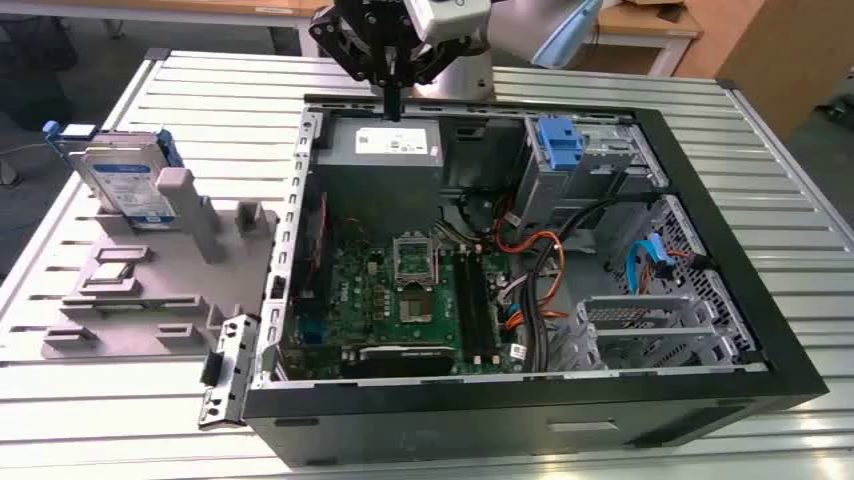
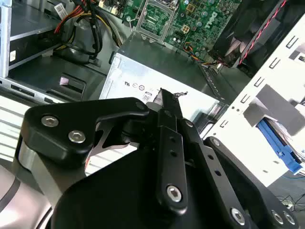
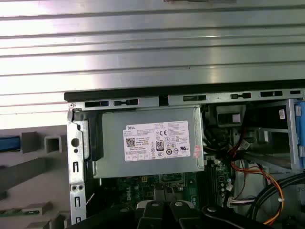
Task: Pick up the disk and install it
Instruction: 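Reach for the disk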
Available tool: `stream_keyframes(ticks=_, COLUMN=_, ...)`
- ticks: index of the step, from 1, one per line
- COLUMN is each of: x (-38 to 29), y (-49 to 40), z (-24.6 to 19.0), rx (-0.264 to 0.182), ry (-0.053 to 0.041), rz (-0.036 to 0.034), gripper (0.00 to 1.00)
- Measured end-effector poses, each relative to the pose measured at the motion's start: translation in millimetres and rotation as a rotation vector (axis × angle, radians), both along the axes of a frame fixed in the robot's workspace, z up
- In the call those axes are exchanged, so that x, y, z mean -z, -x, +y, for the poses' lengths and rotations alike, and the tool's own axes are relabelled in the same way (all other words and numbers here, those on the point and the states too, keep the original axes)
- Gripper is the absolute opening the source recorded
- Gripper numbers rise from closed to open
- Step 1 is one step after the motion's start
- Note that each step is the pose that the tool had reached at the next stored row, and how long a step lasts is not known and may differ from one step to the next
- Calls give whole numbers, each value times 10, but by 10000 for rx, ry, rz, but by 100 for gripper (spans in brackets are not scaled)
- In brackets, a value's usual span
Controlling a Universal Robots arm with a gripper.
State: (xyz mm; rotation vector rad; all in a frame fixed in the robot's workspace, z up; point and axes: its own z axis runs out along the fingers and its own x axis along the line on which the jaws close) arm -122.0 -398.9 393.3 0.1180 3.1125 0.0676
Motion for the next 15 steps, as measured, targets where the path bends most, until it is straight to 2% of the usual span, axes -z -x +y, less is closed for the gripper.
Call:
stream_keyframes(ticks=11, x=0, y=2, z=0, rx=0, ry=0, rz=0, gripper=11)
stream_keyframes(ticks=15, x=0, y=40, z=0, rx=0, ry=1, rz=0, gripper=11)
